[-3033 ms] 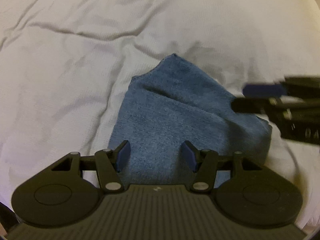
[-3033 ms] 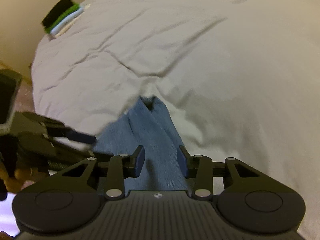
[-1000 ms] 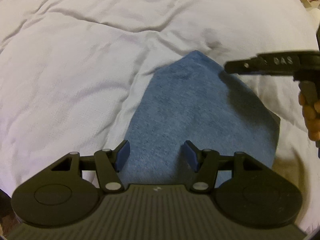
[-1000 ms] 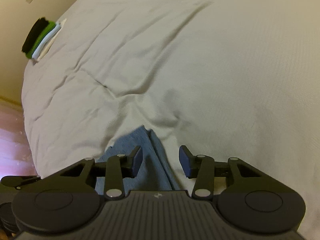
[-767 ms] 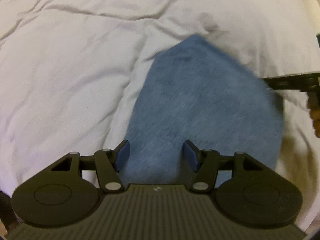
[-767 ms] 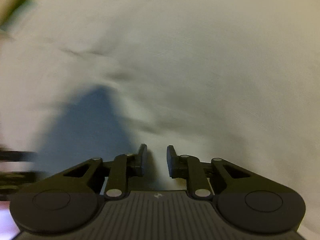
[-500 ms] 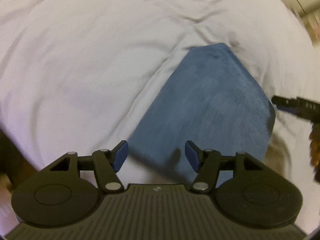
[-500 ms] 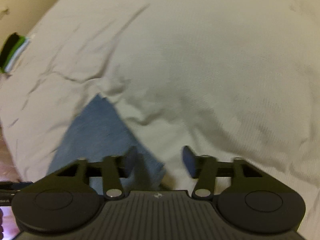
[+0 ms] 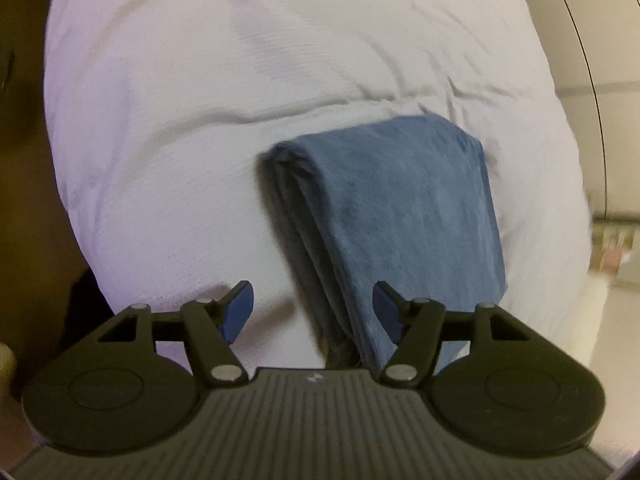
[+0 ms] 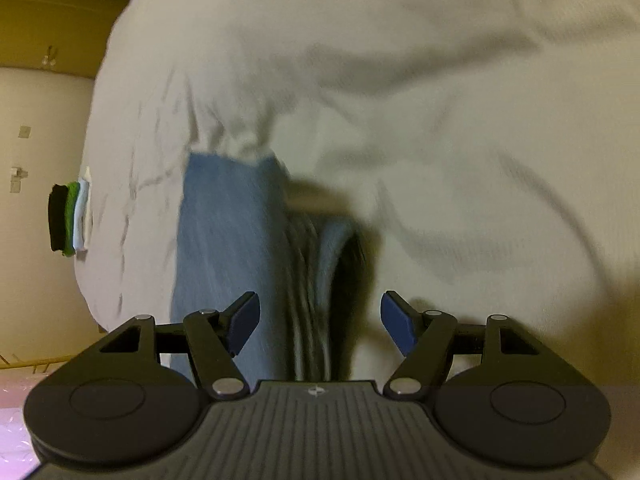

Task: Fold clothes

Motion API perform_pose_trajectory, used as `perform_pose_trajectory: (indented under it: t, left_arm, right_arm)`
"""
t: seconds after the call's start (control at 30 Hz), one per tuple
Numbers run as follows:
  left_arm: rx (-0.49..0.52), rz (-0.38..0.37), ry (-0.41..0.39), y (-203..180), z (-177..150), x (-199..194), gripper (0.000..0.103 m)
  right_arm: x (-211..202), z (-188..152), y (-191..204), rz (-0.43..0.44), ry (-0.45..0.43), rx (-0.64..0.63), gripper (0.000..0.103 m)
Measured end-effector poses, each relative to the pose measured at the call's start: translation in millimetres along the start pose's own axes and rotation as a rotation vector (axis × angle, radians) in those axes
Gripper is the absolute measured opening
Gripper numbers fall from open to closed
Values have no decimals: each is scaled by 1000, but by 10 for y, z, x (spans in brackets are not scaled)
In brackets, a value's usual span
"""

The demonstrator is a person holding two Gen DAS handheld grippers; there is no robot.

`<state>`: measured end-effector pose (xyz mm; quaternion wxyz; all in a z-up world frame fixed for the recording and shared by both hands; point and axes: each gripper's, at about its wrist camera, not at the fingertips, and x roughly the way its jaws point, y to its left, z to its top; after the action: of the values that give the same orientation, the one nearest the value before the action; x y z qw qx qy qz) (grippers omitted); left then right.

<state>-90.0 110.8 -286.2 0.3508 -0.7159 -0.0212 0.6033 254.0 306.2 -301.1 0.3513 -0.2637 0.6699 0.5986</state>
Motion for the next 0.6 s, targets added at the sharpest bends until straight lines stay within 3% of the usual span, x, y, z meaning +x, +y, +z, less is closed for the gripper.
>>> perform_pose_trajectory:
  t: [0.17, 0.27, 0.4, 0.6]
  left_arm:
    - [207, 50, 47, -364, 304, -77, 61]
    - [331, 72, 73, -583, 516, -110, 62]
    - [496, 102, 107, -874, 800, -154, 62]
    - [754, 74, 291, -1202, 1341, 225, 63]
  right_arm:
    - [-2, -263, -40, 17, 49, 30, 69]
    - [-23, -323, 3, 34, 27, 61, 69]
    - [-105, -403, 63, 52, -67, 118, 71]
    - [-133, -776, -11, 23, -294, 330, 71]
